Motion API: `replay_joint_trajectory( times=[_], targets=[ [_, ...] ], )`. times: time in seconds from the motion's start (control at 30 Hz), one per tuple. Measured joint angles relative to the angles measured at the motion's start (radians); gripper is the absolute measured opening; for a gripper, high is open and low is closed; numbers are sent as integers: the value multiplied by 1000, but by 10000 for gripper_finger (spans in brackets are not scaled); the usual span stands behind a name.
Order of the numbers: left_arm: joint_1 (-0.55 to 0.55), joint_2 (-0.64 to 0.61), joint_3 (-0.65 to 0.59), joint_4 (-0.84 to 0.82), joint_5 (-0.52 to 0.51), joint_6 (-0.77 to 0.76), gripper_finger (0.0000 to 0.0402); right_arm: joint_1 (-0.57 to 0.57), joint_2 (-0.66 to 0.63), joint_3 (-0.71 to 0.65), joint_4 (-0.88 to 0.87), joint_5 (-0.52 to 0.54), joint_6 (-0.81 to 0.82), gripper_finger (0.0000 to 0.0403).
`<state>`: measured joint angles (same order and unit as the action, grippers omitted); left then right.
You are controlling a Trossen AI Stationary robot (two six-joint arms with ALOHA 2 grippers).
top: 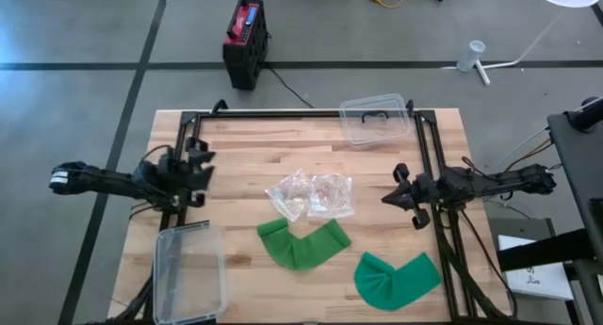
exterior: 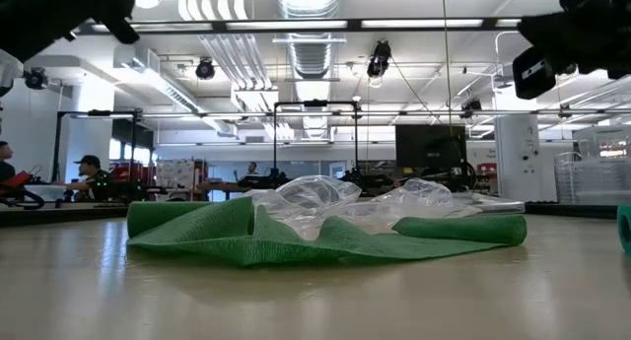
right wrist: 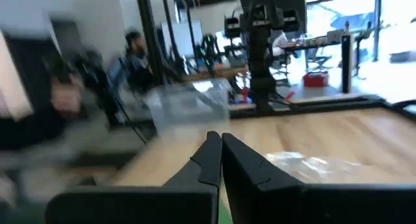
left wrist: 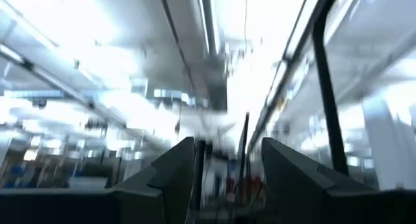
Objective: Roll bandage
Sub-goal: Roll the green bandage
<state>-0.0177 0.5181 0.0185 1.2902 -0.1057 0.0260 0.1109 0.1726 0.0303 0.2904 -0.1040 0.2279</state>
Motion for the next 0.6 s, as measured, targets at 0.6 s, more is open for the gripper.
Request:
replay_joint_trajectory(
  times=[0.6],
  targets=[
    [-1, 160, 79, 52, 227, -90, 171, 53, 269, 114, 228, 230, 62, 7]
  ],
)
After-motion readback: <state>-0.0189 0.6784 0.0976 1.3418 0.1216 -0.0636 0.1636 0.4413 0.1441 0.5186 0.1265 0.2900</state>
